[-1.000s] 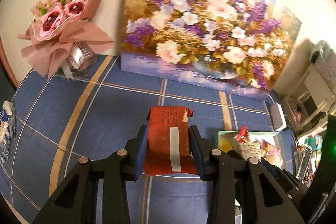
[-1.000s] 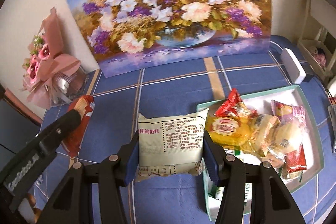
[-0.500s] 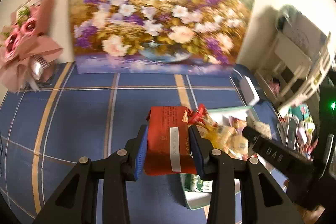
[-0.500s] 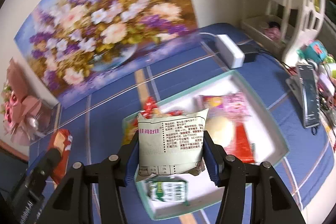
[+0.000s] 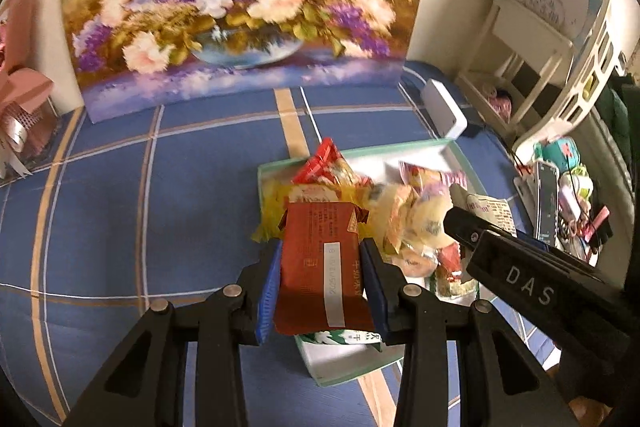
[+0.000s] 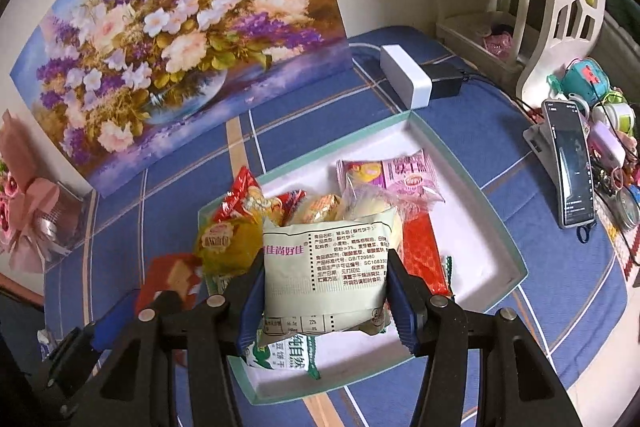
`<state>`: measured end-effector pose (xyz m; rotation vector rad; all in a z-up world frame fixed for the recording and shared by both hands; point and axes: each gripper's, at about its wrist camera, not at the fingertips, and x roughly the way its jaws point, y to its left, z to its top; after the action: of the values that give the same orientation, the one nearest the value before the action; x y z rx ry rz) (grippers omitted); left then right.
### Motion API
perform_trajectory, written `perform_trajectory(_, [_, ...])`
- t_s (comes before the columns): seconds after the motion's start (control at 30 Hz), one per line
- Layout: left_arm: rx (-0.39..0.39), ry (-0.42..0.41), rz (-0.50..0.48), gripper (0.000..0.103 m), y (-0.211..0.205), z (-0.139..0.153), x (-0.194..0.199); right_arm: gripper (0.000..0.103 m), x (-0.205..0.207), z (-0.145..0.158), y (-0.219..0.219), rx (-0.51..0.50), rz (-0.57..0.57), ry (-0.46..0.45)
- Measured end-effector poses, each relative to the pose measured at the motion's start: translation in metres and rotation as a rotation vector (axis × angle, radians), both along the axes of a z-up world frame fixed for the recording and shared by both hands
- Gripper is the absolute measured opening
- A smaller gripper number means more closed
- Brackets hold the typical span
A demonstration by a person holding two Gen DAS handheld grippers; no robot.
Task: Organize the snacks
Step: 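Carry the red box and white pastry packet over the white tray, then lower both items into the tray and open both grippers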
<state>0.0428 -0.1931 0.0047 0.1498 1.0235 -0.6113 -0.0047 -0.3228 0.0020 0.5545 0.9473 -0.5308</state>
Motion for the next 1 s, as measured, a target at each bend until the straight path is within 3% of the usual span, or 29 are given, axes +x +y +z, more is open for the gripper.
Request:
perform_trajectory(0.73, [0.088,0.073,-0.117,0.041,-0.038,-0.048,-0.014,0.060,0.005,-0.041,-0.002,0.060,0.055,0.139])
perform_trajectory(0.87, [0.098,0.061,-0.112,0.056,-0.038,-0.047,-0.016,0.060,0.006,-0.041,-0.001,0.056,0.056,0.144])
perform_trajectory(1.0, [0.102,0.065,-0.095,0.056,-0.034,-0.046,-0.013,0.062,0.006,-0.042,-0.002,0.063,0.053,0.142])
